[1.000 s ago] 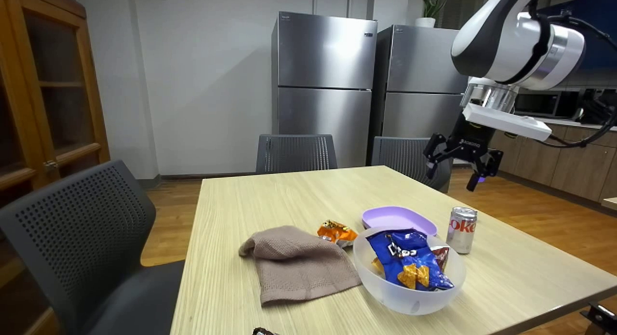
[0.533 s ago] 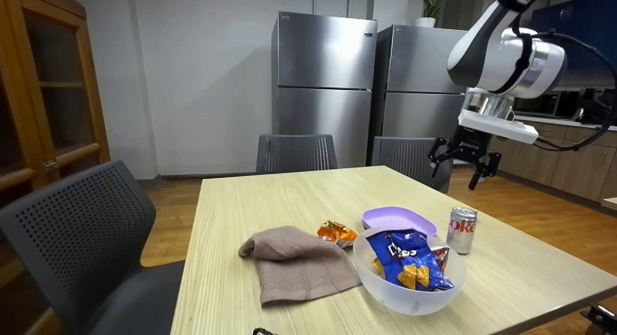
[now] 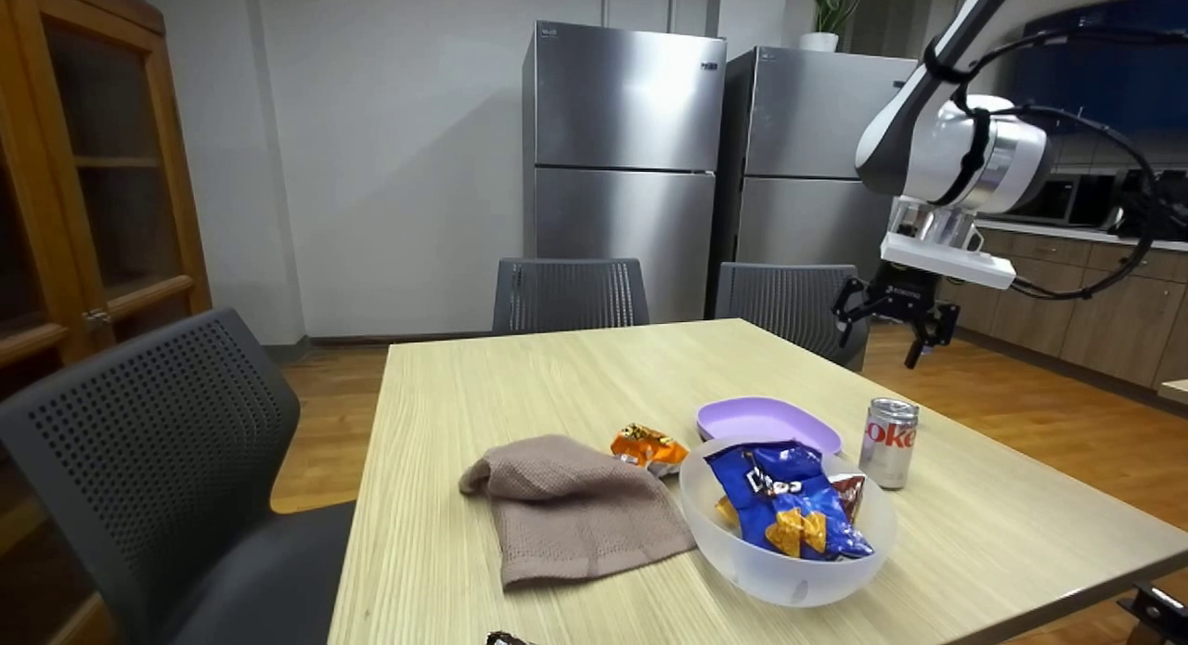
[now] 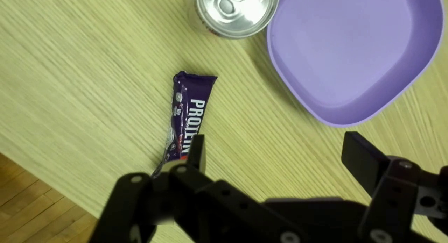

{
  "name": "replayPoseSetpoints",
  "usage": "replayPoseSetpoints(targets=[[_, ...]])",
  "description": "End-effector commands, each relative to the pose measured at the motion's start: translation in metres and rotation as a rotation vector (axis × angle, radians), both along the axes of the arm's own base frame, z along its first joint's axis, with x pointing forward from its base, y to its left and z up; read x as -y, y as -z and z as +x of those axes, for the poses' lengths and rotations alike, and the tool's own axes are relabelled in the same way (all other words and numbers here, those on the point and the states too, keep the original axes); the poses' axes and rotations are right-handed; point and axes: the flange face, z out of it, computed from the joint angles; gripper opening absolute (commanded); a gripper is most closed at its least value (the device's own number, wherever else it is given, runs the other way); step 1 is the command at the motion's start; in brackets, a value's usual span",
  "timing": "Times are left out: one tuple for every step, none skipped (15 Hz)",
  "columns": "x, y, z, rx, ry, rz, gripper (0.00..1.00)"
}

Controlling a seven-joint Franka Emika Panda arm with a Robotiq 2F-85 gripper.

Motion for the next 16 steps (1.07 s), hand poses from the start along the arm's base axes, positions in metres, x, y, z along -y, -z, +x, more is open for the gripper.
replayPoseSetpoints(targets=[[0.019, 0.017, 0.019, -0.011, 0.001, 0.017, 1.00], [0.021, 0.022, 0.019, -0.014, 0.007, 0.011, 1.00], [0.021, 0.028, 0.021, -0.016, 0.013, -0.003, 1.00], [0.021, 0.035, 0.022, -0.019, 0.012, -0.005, 1.00], [0.019, 0.043, 0.023, -0.023, 0.016, -0.009, 1.00], [0.018, 0.049, 0.024, -0.027, 0.017, -0.012, 1.00], [0.017, 0.057, 0.026, -0.024, 0.026, -0.020, 1.00], [0.017, 0.063, 0.027, -0.027, 0.032, -0.024, 1.00], [0.017, 0.070, 0.029, -0.025, 0.040, -0.035, 1.00], [0.017, 0.077, 0.030, -0.027, 0.047, -0.042, 1.00], [0.016, 0.083, 0.031, -0.025, 0.055, -0.055, 1.00], [0.017, 0.088, 0.033, -0.025, 0.059, -0.063, 1.00], [0.017, 0.092, 0.033, -0.025, 0.068, -0.073, 1.00], [0.018, 0.095, 0.034, -0.030, 0.074, -0.080, 1.00], [0.018, 0.099, 0.034, -0.035, 0.076, -0.089, 1.00], [0.018, 0.102, 0.035, -0.042, 0.078, -0.094, 1.00]])
